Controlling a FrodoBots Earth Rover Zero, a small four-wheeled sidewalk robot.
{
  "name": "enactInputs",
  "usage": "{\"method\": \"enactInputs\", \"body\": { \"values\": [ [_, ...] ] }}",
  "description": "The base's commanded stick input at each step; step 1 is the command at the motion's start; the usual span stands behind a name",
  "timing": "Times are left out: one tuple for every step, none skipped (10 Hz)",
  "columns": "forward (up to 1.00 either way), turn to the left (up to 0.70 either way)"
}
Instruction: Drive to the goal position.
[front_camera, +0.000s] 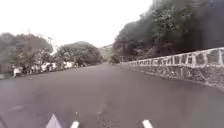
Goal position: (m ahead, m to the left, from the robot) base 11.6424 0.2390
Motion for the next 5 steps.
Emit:
{"method": "enactInputs", "body": {
  "values": [
    [0.50, 0.00],
    [0.50, 0.00],
    [0.50, -0.08],
    [0.50, -0.23],
    [0.50, -0.38]
  ]
}}
